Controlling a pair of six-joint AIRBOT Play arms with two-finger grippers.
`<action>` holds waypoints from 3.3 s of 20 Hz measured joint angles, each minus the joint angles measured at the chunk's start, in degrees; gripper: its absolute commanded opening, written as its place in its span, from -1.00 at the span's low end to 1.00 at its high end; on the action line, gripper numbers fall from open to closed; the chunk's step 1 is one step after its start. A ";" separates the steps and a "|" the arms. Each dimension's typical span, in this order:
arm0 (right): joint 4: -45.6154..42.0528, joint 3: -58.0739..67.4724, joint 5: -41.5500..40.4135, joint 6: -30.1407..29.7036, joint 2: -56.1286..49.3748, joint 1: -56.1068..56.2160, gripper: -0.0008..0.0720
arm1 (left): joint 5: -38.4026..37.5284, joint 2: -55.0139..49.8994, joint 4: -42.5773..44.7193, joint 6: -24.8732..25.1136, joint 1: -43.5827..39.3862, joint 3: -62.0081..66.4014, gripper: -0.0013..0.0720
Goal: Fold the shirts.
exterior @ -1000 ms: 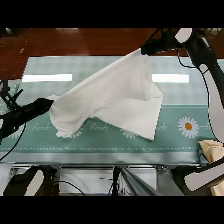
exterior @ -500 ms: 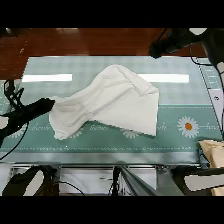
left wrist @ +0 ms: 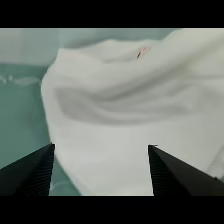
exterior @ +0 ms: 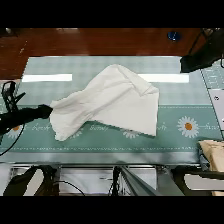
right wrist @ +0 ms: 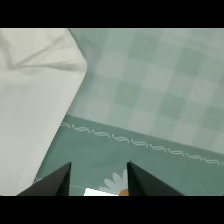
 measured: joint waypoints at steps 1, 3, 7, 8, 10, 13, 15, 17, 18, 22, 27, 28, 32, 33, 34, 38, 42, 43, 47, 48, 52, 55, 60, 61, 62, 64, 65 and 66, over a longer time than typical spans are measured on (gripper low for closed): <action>0.83 -1.42 0.46 0.00 0.20 -0.94 0.19 | -3.04 -0.07 1.25 0.11 1.42 -0.68 1.00; 2.78 -5.75 0.24 -0.07 0.72 -2.54 0.19 | -7.63 -0.09 1.75 0.26 3.08 -2.71 1.00; 5.46 -17.57 -4.20 -1.42 3.63 -5.31 0.19 | -13.16 -0.20 2.01 0.39 4.57 -6.21 1.00; 5.64 -20.15 -5.22 -1.88 4.44 -5.88 0.19 | -14.29 -0.24 1.95 0.42 4.85 -6.56 1.00; 6.23 -24.46 -6.84 -2.89 6.03 -6.84 0.19 | -14.60 -0.31 1.92 0.44 5.97 -6.93 1.00; 6.34 -28.04 -8.09 -4.22 7.63 -7.76 0.19 | -15.63 -0.46 0.96 0.46 8.87 -6.60 0.99; 6.51 -29.07 -8.79 -4.79 8.28 -8.04 0.19 | -15.72 -1.31 0.20 0.94 10.93 -6.29 0.94; 6.47 -29.64 -9.25 -5.14 8.57 -8.17 0.19 | -15.85 -3.34 -1.46 2.60 12.94 -5.73 0.94; 6.51 -29.77 -9.31 -5.25 8.70 -8.22 0.19 | -15.78 -4.63 -2.47 3.65 13.92 -5.18 0.94; 6.54 -30.08 -9.92 -5.64 8.92 -8.28 0.19 | -17.20 -12.44 -6.45 6.71 17.38 -3.10 0.94; 6.56 -30.16 -10.29 -5.68 8.92 -8.28 0.19 | -20.11 -24.17 -13.92 10.64 18.71 -2.43 0.83; 6.60 -30.16 -10.27 -5.68 8.92 -8.28 0.19 | -20.06 -25.92 -16.20 11.72 18.78 -2.38 0.51; 6.60 -30.16 -9.70 -5.70 8.92 -8.28 0.09 | -15.41 -30.84 -20.72 14.53 18.78 -2.29 -0.89; 6.54 -30.16 -9.25 -5.70 8.92 -8.28 0.09 | -15.43 -31.45 -21.49 14.82 18.78 -2.21 -0.90; 6.40 -30.16 -8.87 -5.70 8.92 -8.31 0.10 | -15.56 -31.95 -21.94 14.99 18.78 -2.12 -0.90; 9.99 -33.07 -7.17 -5.92 9.55 -11.08 0.33 | -17.59 -32.79 -22.67 15.78 18.75 -0.79 -0.90; 23.52 -46.80 -9.46 -8.52 12.87 -17.97 0.38 | -20.74 -33.03 -22.91 16.63 18.78 0.96 -0.90; 26.53 -50.95 -10.73 -9.55 13.90 -19.12 0.38 | -21.59 -33.03 -22.95 16.68 18.78 1.25 -0.90; 36.94 -66.55 -19.19 -12.92 16.65 -21.24 0.38 | -23.02 -33.07 -22.97 16.85 18.78 2.08 -0.90; 38.75 -69.40 -21.11 -13.60 16.92 -21.46 0.38 | -23.10 -33.07 -22.97 16.85 18.78 2.16 -0.89; 43.52 -77.35 -27.12 -15.89 17.51 -21.88 0.37 | -23.56 -33.07 -23.02 16.83 18.78 2.34 -0.89; 46.66 -80.15 -29.16 -16.59 17.68 -21.92 0.32 | -23.80 -33.07 -23.02 16.81 18.78 2.36 -0.90; 48.52 -81.88 -35.60 -16.11 17.73 -15.96 -0.93 | -23.91 -33.07 -23.23 16.61 18.78 2.38 -0.90; 49.05 -82.01 -36.81 -15.52 17.73 -14.10 -0.93 | -23.91 -33.07 -23.45 16.61 18.78 2.38 -0.90; 49.68 -82.05 -38.16 -15.50 17.73 -12.31 -0.93 | -24.04 -33.07 -24.00 16.61 18.78 2.40 -0.90; 51.49 -81.66 -39.80 -16.15 18.18 -10.16 -0.93 | -25.42 -32.94 -25.86 16.63 18.78 3.13 -0.90; 51.69 -80.96 -40.13 -16.98 18.93 -9.64 -0.93 | -26.77 -32.52 -27.30 16.70 18.78 4.09 -0.90; 53.05 -79.58 -39.43 -17.70 20.35 -9.49 -0.93 | -28.02 -31.74 -28.70 16.81 18.78 5.46 -0.90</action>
